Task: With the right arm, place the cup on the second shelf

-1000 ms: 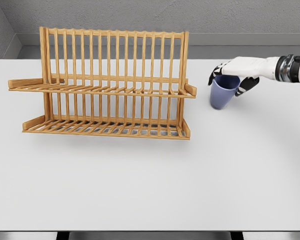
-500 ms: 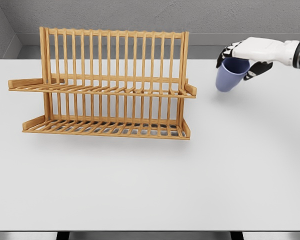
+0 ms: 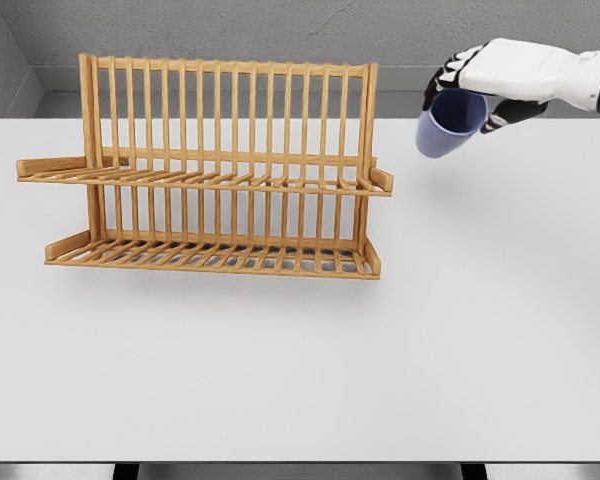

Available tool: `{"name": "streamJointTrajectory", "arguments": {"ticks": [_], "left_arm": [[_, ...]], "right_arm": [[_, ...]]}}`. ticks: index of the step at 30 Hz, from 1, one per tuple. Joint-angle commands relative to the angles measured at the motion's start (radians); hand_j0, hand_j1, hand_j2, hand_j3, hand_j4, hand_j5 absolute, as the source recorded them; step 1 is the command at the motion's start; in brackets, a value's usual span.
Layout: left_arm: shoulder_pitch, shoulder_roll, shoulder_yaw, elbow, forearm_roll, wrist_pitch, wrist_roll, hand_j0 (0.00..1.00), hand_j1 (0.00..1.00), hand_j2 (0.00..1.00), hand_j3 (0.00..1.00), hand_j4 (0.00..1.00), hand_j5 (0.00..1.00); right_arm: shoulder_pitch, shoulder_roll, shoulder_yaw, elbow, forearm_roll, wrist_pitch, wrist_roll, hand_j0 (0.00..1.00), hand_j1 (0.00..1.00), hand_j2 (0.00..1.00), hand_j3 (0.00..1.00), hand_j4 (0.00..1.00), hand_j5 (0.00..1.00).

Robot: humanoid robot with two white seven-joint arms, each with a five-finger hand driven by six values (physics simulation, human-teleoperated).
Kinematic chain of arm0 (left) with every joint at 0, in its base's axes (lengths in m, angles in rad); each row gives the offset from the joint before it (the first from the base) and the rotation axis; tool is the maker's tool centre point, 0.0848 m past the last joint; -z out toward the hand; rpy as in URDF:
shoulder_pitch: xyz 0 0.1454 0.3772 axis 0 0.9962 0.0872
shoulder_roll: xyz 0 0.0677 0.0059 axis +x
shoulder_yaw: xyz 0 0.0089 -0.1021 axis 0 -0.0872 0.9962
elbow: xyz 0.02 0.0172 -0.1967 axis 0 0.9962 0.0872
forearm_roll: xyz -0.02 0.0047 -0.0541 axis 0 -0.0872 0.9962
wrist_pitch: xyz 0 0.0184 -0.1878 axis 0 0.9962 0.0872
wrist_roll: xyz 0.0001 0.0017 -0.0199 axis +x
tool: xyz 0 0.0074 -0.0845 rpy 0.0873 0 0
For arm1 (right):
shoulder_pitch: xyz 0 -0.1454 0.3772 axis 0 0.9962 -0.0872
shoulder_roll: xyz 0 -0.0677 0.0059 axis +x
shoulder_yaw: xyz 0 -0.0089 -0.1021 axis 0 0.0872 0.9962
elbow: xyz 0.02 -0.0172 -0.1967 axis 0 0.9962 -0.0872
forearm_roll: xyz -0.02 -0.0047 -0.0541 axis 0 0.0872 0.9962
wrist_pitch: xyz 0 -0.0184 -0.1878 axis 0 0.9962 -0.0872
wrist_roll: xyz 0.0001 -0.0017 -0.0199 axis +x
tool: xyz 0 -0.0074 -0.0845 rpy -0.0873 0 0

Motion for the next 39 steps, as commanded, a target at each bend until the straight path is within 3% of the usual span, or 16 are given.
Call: {"name": "streamJointTrajectory", "arguments": {"ticks": [1, 13, 39], "left_arm": [[0.0, 0.0, 0.0, 0.0, 0.0, 0.0, 0.0, 1.0, 1.0, 1.0, 1.0, 1.0, 1.0], [0.0, 0.0, 0.0, 0.0, 0.0, 0.0, 0.0, 1.0, 1.0, 1.0, 1.0, 1.0, 1.0], [0.0, 0.0, 0.0, 0.0, 0.0, 0.0, -0.001, 1.0, 1.0, 1.0, 1.0, 1.0, 1.0]], "right_arm": [[0.0, -0.001, -0.002, -0.038, -0.006, 0.003, -0.001, 0.64, 0.64, 0.64, 0.64, 0.64, 0.64], [0.021, -0.018, -0.008, -0.201, -0.006, 0.003, -0.001, 0.64, 0.64, 0.64, 0.64, 0.64, 0.64], [0.023, 0.005, 0.003, -0.324, -0.007, 0.003, -0.001, 0.65, 0.65, 0.65, 0.65, 0.65, 0.65]]}}
